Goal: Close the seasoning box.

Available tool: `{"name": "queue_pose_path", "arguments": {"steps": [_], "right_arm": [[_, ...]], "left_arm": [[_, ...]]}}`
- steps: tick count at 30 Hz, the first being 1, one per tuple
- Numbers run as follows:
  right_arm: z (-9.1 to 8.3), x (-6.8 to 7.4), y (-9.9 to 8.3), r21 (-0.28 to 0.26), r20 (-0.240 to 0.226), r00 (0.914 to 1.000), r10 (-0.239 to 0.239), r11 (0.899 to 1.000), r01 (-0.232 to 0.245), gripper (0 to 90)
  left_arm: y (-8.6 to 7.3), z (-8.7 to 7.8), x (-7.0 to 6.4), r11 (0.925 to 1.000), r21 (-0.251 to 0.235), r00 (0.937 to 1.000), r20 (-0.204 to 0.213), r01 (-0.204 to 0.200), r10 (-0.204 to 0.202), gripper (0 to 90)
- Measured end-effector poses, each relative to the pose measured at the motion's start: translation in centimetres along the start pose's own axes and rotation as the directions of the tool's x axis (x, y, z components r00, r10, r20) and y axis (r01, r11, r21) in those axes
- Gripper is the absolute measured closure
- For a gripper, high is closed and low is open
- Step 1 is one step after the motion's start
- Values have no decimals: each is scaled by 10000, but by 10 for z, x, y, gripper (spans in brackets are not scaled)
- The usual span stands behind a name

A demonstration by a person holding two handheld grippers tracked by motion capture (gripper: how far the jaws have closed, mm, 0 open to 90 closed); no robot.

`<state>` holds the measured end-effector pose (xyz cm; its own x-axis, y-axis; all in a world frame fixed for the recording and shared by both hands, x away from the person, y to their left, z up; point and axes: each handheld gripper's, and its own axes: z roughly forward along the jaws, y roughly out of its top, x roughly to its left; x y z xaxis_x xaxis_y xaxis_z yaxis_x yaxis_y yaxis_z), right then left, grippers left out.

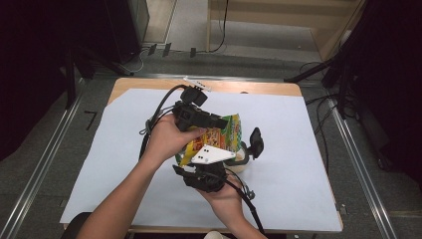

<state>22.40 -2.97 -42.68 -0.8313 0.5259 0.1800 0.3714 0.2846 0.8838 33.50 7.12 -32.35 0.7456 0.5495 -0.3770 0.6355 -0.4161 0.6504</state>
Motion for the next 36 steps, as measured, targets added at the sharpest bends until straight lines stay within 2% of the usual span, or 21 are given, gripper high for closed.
{"name": "queue_pose_path", "arguments": {"steps": [12, 18, 23, 36], "right_arm": [[1, -7, 4, 262, 43, 9998, 181, 9995, -182, 666], [6, -10, 7, 220, 96, 9995, 289, 9993, -291, 648], [8, -9, 3, 282, 99, 9996, 260, 9993, -263, 636], [8, -5, 0, 120, 224, 9997, -98, 9999, 95, 695]], "left_arm": [[9, 7, 6, 9994, 308, 9999, 85, 130, -133, 744], [11, 7, 8, 9998, 164, 9999, 40, 94, -94, 745], [7, 9, 9, 9997, 214, 9999, 59, 100, -102, 749], [3, 6, 5, 9999, 112, 10000, 67, -64, 64, 754]]}}
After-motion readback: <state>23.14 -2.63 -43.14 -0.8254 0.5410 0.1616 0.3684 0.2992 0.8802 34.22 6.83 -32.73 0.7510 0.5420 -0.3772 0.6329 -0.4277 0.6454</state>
